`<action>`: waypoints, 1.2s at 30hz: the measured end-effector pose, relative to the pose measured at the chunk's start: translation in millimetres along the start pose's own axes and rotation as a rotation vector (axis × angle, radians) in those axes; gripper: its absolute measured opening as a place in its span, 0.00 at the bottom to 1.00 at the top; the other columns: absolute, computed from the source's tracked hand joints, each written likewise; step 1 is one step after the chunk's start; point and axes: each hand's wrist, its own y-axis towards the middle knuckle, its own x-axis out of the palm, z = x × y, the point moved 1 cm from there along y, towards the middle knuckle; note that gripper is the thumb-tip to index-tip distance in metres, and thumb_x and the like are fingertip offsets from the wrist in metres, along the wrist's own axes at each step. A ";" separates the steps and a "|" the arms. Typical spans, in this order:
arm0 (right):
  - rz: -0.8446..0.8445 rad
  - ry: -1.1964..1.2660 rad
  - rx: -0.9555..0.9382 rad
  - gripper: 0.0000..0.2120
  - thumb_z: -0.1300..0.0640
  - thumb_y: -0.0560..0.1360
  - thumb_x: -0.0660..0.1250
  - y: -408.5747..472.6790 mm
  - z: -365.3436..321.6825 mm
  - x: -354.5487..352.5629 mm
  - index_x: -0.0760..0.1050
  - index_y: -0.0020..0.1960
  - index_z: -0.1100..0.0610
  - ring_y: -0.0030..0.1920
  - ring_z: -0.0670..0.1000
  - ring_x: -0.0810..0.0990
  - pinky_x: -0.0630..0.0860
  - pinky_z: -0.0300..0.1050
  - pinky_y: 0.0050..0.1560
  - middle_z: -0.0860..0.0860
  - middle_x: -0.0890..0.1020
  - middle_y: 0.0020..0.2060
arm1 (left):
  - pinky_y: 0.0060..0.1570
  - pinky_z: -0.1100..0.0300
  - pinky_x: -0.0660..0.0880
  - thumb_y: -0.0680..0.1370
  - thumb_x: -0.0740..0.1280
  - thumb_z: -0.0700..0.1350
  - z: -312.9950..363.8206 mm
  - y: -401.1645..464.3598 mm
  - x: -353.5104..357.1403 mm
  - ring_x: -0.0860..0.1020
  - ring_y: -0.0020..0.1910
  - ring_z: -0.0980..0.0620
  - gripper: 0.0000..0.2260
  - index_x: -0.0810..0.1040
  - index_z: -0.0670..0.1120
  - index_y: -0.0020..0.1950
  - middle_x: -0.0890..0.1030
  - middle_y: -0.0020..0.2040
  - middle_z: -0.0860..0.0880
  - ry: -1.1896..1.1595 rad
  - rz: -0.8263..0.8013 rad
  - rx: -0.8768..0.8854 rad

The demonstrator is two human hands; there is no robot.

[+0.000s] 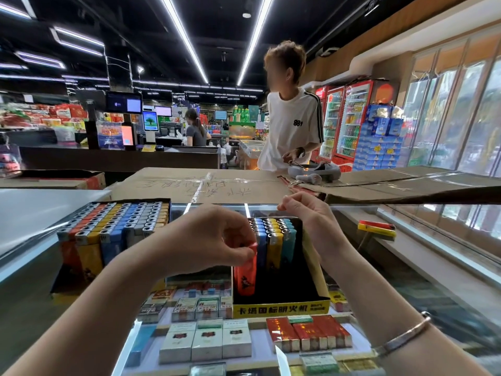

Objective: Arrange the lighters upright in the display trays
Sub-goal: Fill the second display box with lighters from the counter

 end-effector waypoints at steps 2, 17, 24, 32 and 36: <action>-0.016 -0.011 0.022 0.10 0.52 0.77 0.62 -0.2 0.3 0.5 0.77 0.40 0.53 0.47 0.44 0.77 0.67 0.39 0.46 0.48 0.81 0.40 | 0.39 0.62 0.76 0.68 0.70 0.50 0.6 -0.4 1.0 0.77 0.35 0.59 0.02 0.79 0.54 0.39 0.80 0.39 0.57 0.050 -0.009 0.000; -0.154 -0.417 0.016 0.01 0.54 0.76 0.66 0.3 8.3 5.9 0.75 0.46 0.50 0.50 0.43 0.73 0.66 0.34 0.43 0.46 0.77 0.46 | 0.34 0.64 0.72 0.67 0.67 0.54 -1.2 -0.8 -0.6 0.74 0.38 0.58 0.05 0.73 0.55 0.39 0.77 0.34 0.56 0.351 0.027 0.065; -0.167 -0.413 0.010 0.01 0.54 0.76 0.66 -0.2 6.7 6.1 0.74 0.45 0.49 0.48 0.42 0.73 0.66 0.33 0.41 0.46 0.77 0.45 | 0.44 0.77 0.66 0.66 0.62 0.56 6.3 -2.5 1.5 0.70 0.48 0.66 0.04 0.70 0.60 0.39 0.76 0.37 0.61 0.449 0.010 0.137; -0.181 -0.427 0.008 0.01 0.54 0.76 0.65 0.5 7.2 5.4 0.74 0.46 0.50 0.48 0.42 0.73 0.66 0.33 0.43 0.45 0.76 0.45 | 0.35 0.69 0.70 0.70 0.69 0.55 3.2 0.0 1.2 0.73 0.39 0.63 0.09 0.69 0.62 0.36 0.76 0.38 0.61 0.522 -0.004 0.107; -0.176 -0.433 0.004 0.01 0.54 0.76 0.65 1.3 8.8 5.5 0.74 0.46 0.49 0.49 0.41 0.72 0.65 0.33 0.42 0.44 0.76 0.46 | 0.37 0.68 0.72 0.68 0.71 0.54 -1.6 1.3 0.7 0.72 0.44 0.64 0.10 0.70 0.64 0.34 0.73 0.45 0.64 0.409 -0.017 0.094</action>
